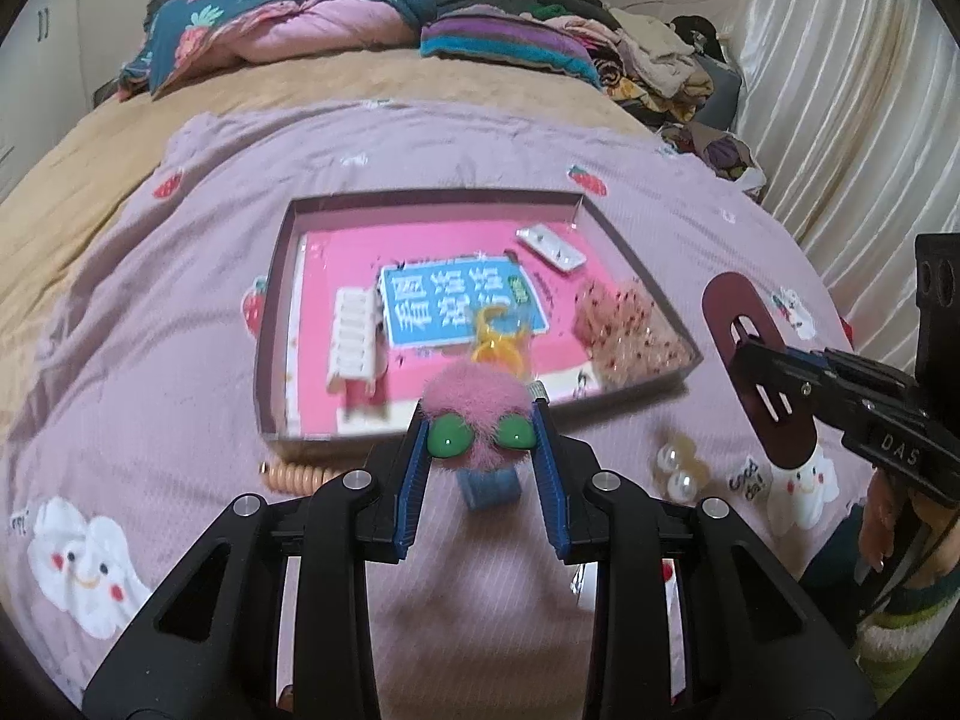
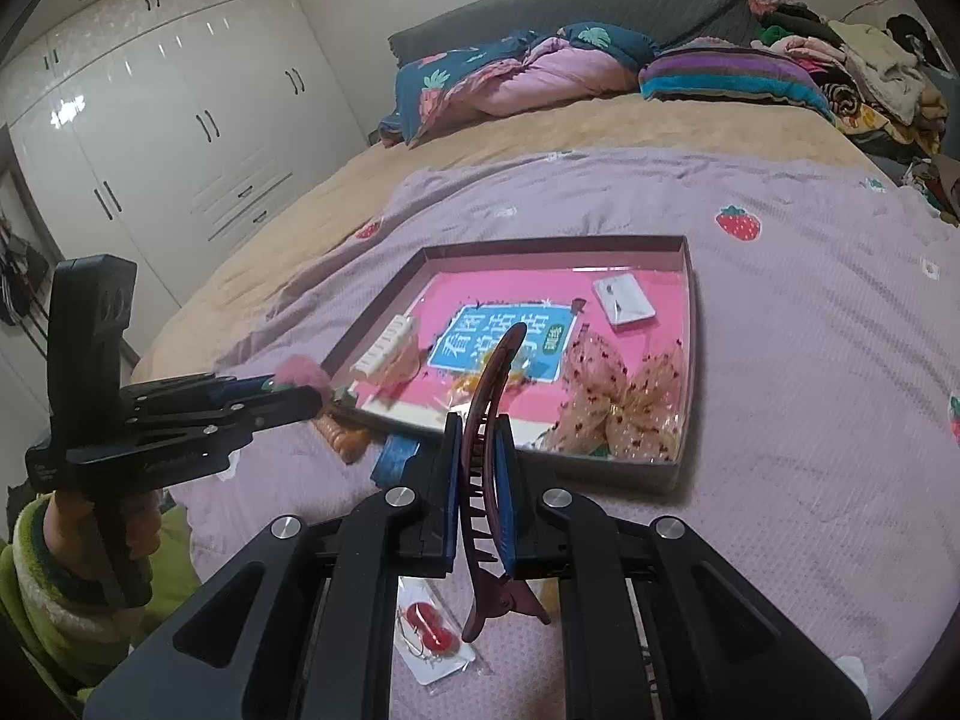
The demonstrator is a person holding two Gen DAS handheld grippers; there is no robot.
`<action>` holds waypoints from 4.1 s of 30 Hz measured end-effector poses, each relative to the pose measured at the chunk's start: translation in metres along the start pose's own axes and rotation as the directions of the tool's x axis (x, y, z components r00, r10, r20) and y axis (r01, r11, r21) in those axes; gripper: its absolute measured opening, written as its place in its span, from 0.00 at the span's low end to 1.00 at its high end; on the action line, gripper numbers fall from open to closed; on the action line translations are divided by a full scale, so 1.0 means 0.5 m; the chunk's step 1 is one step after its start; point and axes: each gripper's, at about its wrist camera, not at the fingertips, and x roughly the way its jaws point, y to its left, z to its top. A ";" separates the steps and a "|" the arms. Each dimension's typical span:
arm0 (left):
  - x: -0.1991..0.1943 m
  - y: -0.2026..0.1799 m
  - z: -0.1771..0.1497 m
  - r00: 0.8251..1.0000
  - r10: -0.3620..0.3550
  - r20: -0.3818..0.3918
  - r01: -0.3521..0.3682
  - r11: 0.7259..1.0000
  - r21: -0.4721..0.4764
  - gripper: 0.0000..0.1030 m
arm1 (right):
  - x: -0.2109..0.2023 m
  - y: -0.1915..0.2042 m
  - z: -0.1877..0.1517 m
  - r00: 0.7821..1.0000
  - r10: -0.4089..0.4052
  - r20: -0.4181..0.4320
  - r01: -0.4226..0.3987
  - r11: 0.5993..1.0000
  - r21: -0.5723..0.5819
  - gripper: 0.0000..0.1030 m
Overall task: Organize jewelry
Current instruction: 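Place the pink pom-pom clip in the tray with the left tool while the right tool places the maroon clip, then open both tools and withdraw them from the tray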
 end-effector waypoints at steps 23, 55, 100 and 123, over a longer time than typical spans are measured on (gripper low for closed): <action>0.090 0.023 0.105 0.999 -0.020 0.026 0.021 0.998 -0.065 0.23 | 0.043 -0.028 0.113 0.997 -0.058 0.058 0.058 0.998 0.000 0.10; 0.198 0.057 0.088 0.996 0.033 -0.078 -0.039 0.997 -0.071 0.29 | 0.208 -0.114 0.072 0.992 -0.075 -0.105 0.089 0.988 0.129 0.10; -0.020 0.053 0.066 0.993 0.081 0.085 -0.069 0.989 -0.129 0.89 | -0.037 -0.014 0.064 0.984 -0.116 0.136 0.103 0.990 0.097 0.84; -0.070 0.088 -0.007 0.988 0.134 0.079 -0.120 0.981 -0.152 0.89 | -0.075 0.049 -0.013 0.988 -0.104 0.112 0.106 0.994 -0.011 0.84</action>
